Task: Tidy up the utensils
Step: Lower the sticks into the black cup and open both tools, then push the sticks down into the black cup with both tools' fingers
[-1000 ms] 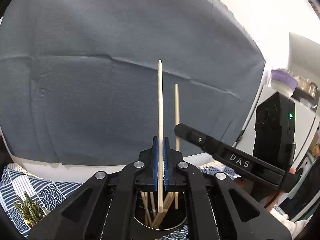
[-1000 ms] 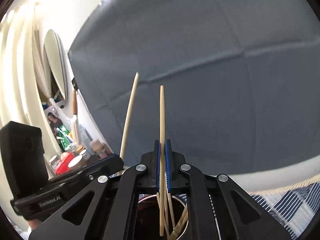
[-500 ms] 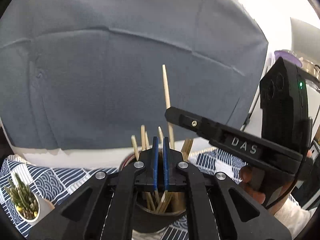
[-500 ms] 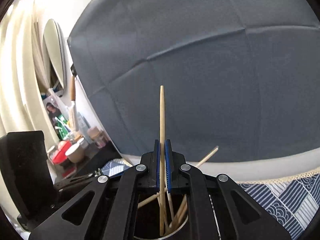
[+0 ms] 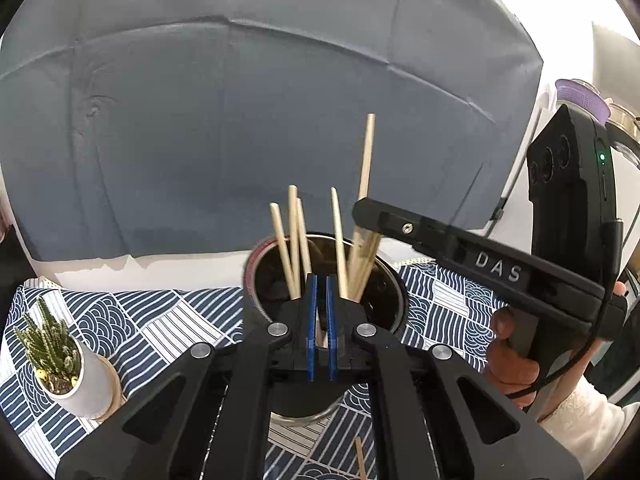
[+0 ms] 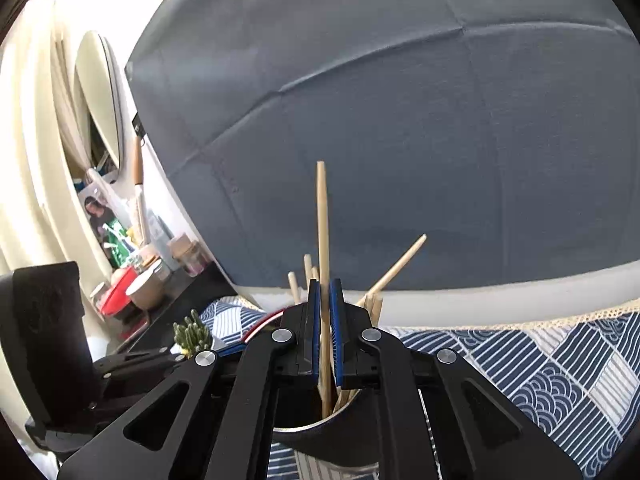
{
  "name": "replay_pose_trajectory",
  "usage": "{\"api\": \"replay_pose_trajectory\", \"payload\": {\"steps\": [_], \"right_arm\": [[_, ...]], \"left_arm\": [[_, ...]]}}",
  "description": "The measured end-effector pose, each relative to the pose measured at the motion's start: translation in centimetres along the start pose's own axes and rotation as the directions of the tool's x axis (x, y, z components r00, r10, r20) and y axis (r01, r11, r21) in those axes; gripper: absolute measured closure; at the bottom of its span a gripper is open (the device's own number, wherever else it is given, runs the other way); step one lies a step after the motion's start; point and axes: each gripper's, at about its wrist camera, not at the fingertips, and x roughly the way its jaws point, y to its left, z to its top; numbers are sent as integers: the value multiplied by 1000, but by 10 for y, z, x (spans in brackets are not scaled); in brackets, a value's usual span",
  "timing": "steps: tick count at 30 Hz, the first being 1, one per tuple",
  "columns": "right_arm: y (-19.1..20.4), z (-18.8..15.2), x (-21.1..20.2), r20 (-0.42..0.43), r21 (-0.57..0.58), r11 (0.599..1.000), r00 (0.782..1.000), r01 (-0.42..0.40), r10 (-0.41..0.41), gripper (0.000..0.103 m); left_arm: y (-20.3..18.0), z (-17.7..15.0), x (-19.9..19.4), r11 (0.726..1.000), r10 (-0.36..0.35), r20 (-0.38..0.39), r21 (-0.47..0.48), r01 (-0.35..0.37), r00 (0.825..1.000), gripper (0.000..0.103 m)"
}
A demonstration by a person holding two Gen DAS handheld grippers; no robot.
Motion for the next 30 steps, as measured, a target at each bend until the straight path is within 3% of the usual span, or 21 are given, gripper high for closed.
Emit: {"api": "replay_pose_trajectory", "payload": {"steps": [7, 8, 9, 10, 12, 15, 16, 17, 22, 25, 30], "right_arm": [[6, -10, -2, -57, -52, 997, 997, 49, -52, 89], [7, -11, -4, -64, -59, 997, 996, 51, -55, 84], [7, -12, -6, -67, -60, 997, 996, 57, -61, 69], [8, -11, -9, -66, -62, 996, 996, 61, -65, 61], [9, -8, -19, -49, -65, 996, 997, 60, -63, 60], [3, 4, -35, -17, -25, 999, 999, 48, -48, 25], [-3, 11, -40, 5, 4, 999, 999, 52, -52, 20], [-10, 18, -42, 19, 41, 998, 999, 48, -49, 18], [-58, 44, -23, -27, 249, 967, 999, 47, -41, 17], [-75, 51, -7, -93, 296, 951, 994, 90, -65, 17], [-92, 48, 0, -135, 336, 930, 985, 149, -109, 17]], "left_arm": [[-7, 1, -8, 1000, 5, -5, 15, -5, 1000, 98], [-5, 1, -10, 1000, 5, -9, 6, -5, 1000, 98], [-4, 0, -10, 1000, 2, -11, -2, -2, 1000, 98], [-1, 1, -13, 1000, -5, -14, -17, 4, 1000, 98], [-2, 1, -18, 1000, -2, -13, -24, 2, 1000, 97], [-1, 0, -30, 1000, 16, -19, -19, -16, 1000, 91], [1, 0, -32, 1000, 19, -20, -19, -19, 1000, 87], [3, 0, -34, 999, 23, -24, -23, -23, 999, 84], [14, 10, -33, 999, 27, -26, -42, -28, 999, 35], [16, 23, -26, 1000, 2, -49, -31, -3, 999, 27], [12, 44, 4, 997, -68, -182, 21, 73, 981, 31]]}}
